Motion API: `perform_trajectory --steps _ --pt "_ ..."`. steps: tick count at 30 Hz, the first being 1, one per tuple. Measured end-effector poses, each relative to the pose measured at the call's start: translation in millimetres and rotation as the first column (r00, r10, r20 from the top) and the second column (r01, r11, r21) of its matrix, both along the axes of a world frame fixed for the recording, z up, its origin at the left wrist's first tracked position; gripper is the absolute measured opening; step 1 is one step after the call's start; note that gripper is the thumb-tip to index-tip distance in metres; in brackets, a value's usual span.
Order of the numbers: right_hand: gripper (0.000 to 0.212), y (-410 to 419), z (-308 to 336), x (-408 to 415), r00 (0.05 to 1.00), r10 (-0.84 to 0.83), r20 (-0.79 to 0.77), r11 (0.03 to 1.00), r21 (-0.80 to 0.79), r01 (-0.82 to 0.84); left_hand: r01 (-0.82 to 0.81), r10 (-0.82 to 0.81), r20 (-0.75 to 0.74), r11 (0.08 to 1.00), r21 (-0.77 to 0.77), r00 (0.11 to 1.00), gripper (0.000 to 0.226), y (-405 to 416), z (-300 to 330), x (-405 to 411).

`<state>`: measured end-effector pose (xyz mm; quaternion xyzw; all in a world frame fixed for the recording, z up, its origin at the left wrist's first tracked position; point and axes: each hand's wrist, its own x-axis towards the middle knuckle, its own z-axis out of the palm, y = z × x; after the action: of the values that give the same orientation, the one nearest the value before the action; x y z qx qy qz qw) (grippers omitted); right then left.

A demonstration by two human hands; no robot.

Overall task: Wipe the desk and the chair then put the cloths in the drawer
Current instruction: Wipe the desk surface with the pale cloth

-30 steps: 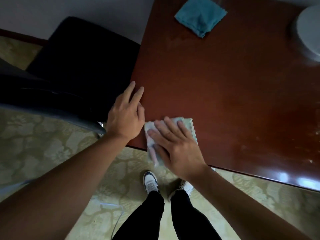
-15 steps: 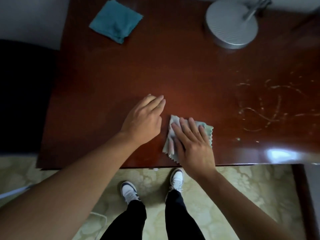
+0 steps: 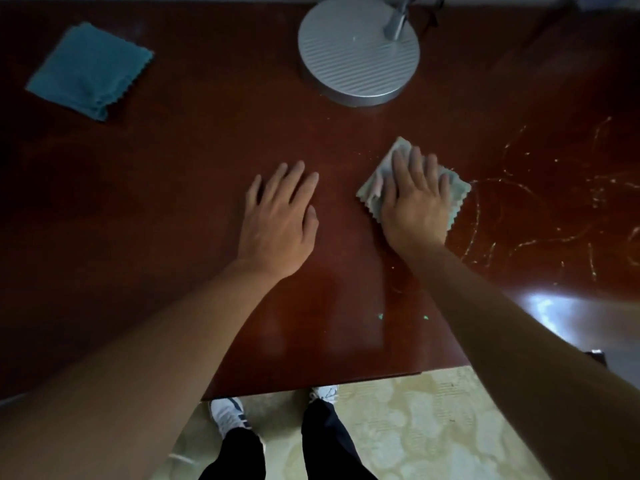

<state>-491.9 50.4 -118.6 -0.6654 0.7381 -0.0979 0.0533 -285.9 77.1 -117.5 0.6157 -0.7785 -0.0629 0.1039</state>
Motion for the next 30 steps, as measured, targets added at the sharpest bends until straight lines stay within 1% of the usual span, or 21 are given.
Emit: perform_trajectory --steps 2,4,6,8,9,11,12,13,14,15,17,19,20,21,23,25,30 --pt "0.052 14 0 13 0.995 0.097 -0.016 0.994 -0.055 -0.097 -0.068 0.068 -0.017 0.998 -0.008 0.998 0.052 -7 0 -5" --pt "0.049 54 -1 15 0.964 0.267 -0.011 0.962 -0.051 -0.267 -0.110 0.109 -0.030 0.994 -0.020 0.994 0.051 -9 -1 -9" --pt "0.048 86 2 -1 0.914 0.407 0.009 0.913 -0.022 -0.406 -0.135 0.134 -0.046 0.991 -0.020 0.990 0.050 -8 0 -10" --pt "0.048 68 4 -28 0.874 0.485 0.006 0.874 -0.013 -0.485 -0.148 0.147 -0.053 0.989 -0.017 0.988 0.050 -7 2 -11" --pt "0.049 44 3 -36 0.886 0.464 0.005 0.886 -0.014 -0.464 -0.150 0.149 -0.051 0.989 -0.010 0.988 0.050 -8 3 -12" --pt "0.051 -19 3 -38 0.943 0.331 0.037 0.944 -0.023 -0.330 -0.152 0.152 -0.042 0.988 0.004 0.987 0.050 -8 3 -13" --pt "0.052 -43 5 -32 0.961 0.274 0.044 0.962 -0.016 -0.273 -0.153 0.152 -0.043 0.988 0.002 0.987 0.050 -7 3 -13" --pt "0.052 -57 5 -20 0.966 0.255 0.038 0.967 -0.013 -0.254 -0.154 0.154 -0.042 0.988 -0.004 0.987 0.050 -8 2 -12" --pt "0.051 -56 4 -5 0.961 0.276 0.022 0.961 -0.032 -0.275 -0.155 0.154 -0.045 0.988 -0.013 0.987 0.049 -9 2 -12" --pt "0.050 -44 3 9 0.940 0.341 0.002 0.939 -0.053 -0.341 -0.156 0.155 -0.052 0.987 -0.022 0.987 0.049 -8 1 -12" --pt "0.048 0 3 22 0.863 0.505 0.019 0.862 -0.058 -0.503 -0.166 0.164 -0.073 0.986 -0.027 0.984 0.049 -9 0 -11" --pt "0.046 30 6 13 0.780 0.619 0.090 0.785 -0.053 -0.617 -0.174 0.172 -0.099 0.985 -0.017 0.980 0.049 -8 1 -11" --pt "0.046 27 8 4 0.740 0.665 0.098 0.746 -0.057 -0.663 -0.176 0.173 -0.107 0.984 -0.017 0.979 0.048 -9 1 -11" --pt "0.046 15 8 -5 0.719 0.689 0.090 0.724 -0.056 -0.687 -0.173 0.170 -0.111 0.985 -0.019 0.979 0.048 -9 1 -11" --pt "0.047 -23 5 -7 0.740 0.669 0.077 0.743 -0.056 -0.666 -0.172 0.169 -0.107 0.985 -0.025 0.980 0.047 -10 1 -11" --pt "0.047 -59 3 10 0.791 0.607 0.076 0.795 -0.061 -0.604 -0.177 0.172 -0.110 0.984 -0.032 0.979 0.046 -9 0 -11" --pt "0.045 -87 -3 60 0.857 0.510 0.082 0.860 -0.095 -0.502 -0.184 0.180 -0.113 0.982 -0.033 0.977 0.047 -10 2 -11"
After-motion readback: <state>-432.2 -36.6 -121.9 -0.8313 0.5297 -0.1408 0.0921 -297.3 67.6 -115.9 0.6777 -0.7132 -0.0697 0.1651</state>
